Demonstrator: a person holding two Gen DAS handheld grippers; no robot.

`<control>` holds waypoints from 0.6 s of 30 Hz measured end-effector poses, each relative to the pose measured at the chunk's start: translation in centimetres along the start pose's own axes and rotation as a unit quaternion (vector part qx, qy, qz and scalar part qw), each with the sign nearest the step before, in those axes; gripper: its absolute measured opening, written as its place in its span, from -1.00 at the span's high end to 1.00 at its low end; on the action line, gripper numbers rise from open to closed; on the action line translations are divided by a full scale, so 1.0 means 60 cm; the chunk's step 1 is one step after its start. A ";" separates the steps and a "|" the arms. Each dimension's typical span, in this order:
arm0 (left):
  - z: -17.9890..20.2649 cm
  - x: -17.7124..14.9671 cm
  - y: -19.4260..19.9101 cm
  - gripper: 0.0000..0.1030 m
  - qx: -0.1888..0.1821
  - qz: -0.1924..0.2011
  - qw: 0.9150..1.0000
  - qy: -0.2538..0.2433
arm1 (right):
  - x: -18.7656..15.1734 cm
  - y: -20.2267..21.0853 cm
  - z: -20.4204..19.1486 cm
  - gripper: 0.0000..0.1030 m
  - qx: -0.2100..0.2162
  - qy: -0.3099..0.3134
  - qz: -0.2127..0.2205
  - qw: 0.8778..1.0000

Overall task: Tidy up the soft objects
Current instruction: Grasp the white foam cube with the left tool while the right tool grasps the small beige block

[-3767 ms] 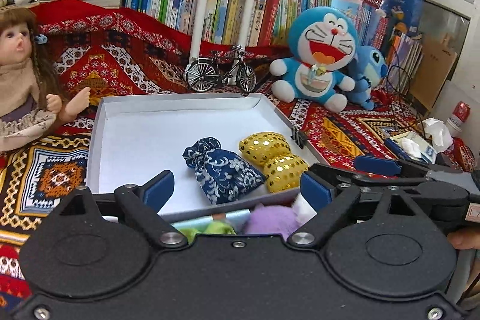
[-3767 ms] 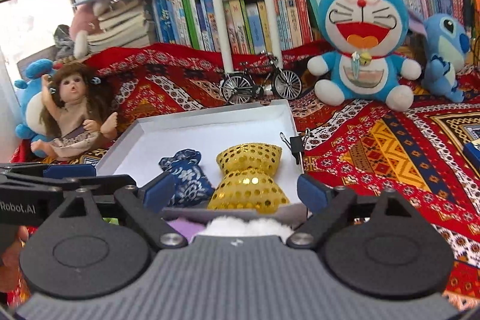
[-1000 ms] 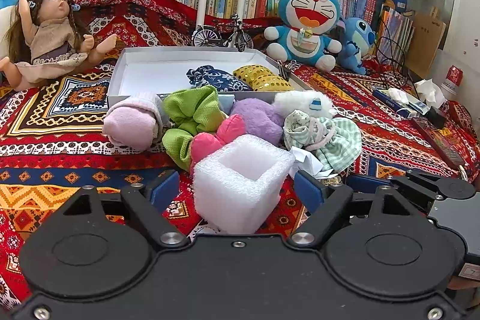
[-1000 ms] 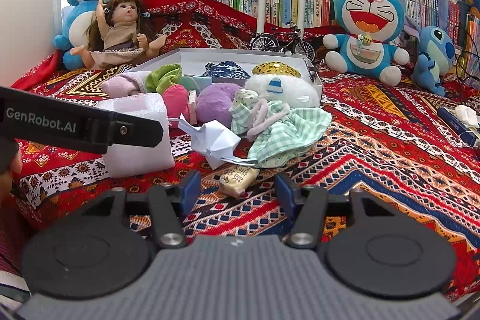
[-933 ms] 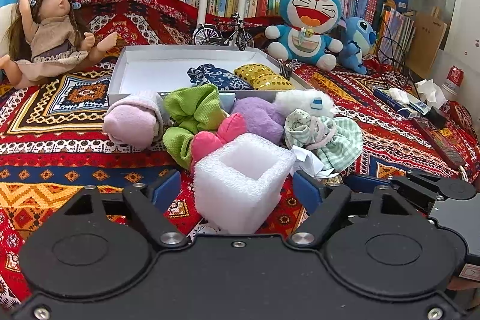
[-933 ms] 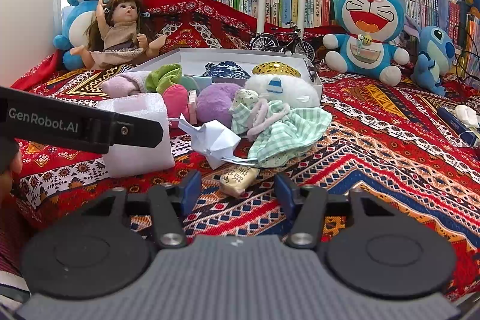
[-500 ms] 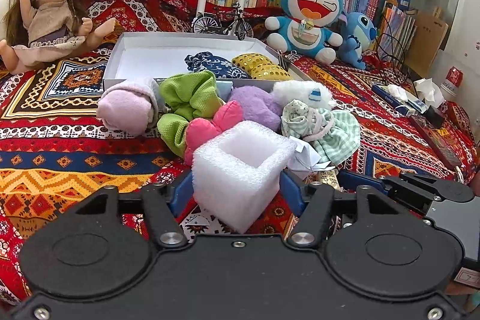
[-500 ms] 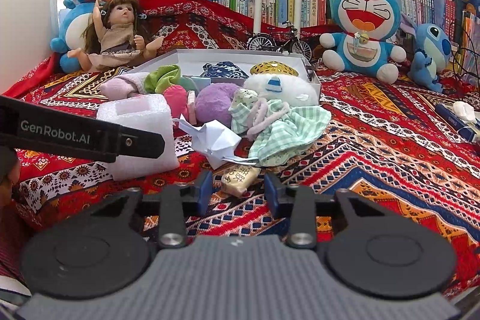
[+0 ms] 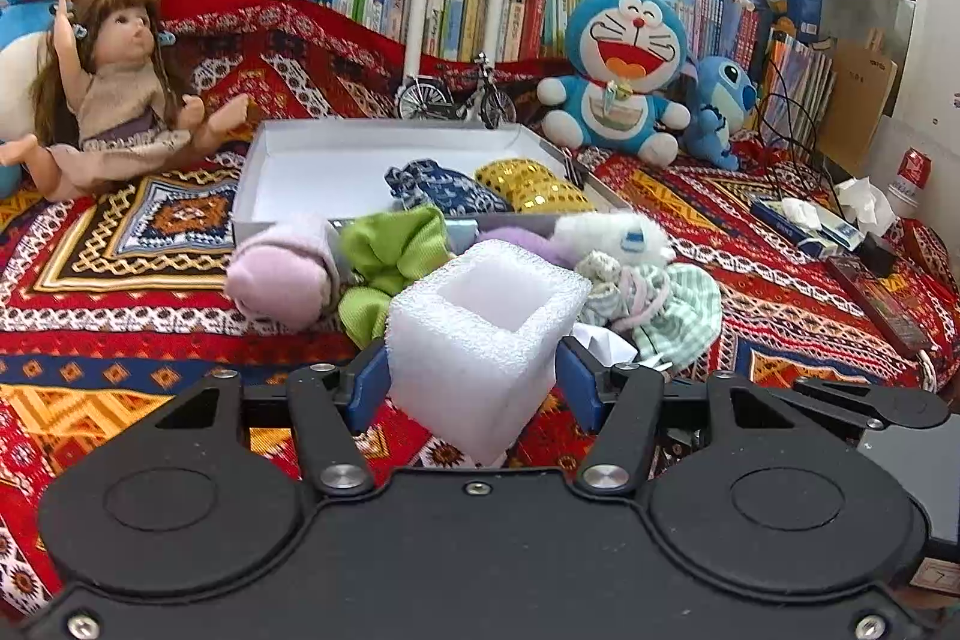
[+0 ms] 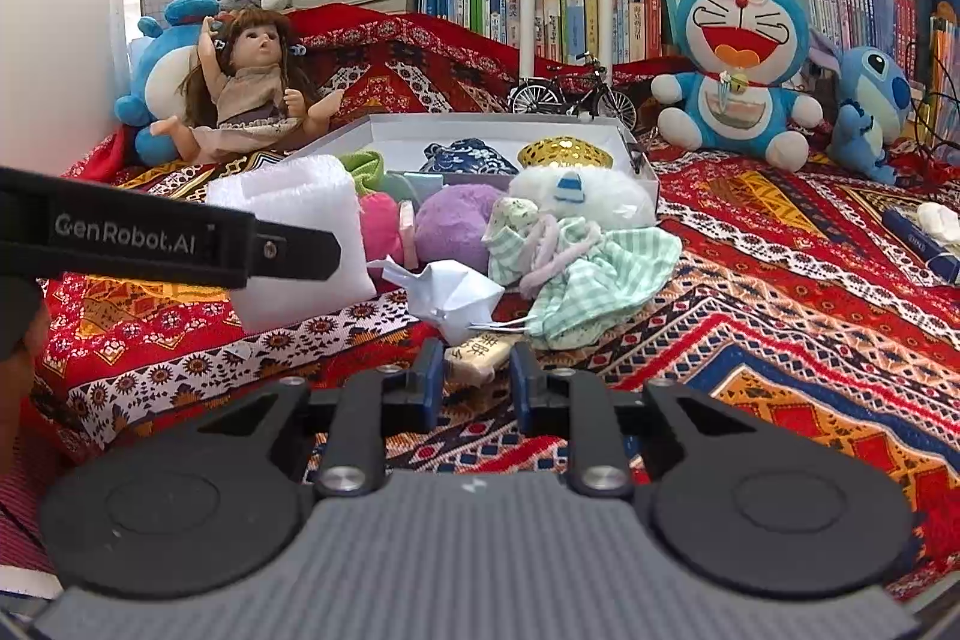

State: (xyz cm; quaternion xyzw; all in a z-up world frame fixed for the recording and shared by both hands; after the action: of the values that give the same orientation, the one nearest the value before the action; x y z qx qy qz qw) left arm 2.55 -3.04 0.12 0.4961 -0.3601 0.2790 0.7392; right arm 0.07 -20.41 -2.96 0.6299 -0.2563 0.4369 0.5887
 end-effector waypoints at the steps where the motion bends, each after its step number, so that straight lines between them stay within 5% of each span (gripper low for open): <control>1: -0.001 0.003 0.001 -0.11 0.001 0.002 1.000 0.001 | 0.001 0.002 0.000 0.46 -0.002 0.000 0.002 1.000; 18: -0.043 0.107 -0.004 -0.08 0.017 0.045 0.998 0.032 | 0.075 0.023 0.034 0.46 -0.001 -0.031 0.065 0.997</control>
State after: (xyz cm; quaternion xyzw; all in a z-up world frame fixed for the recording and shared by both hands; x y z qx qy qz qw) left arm 7.13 -0.36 4.56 0.4829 -0.3536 0.3342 0.7281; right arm 1.61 -21.77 1.74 0.6247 -0.3146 0.4544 0.5516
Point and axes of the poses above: each gripper's, at about its wrist camera, not at the fingertips, and y roughly against the way its jaws point, z to its right, x to its top, the point moved 5 cm from there along -y, roughly the way its jaws point, and after that the axes turned 8 degrees about y, right-handed, at the moved point
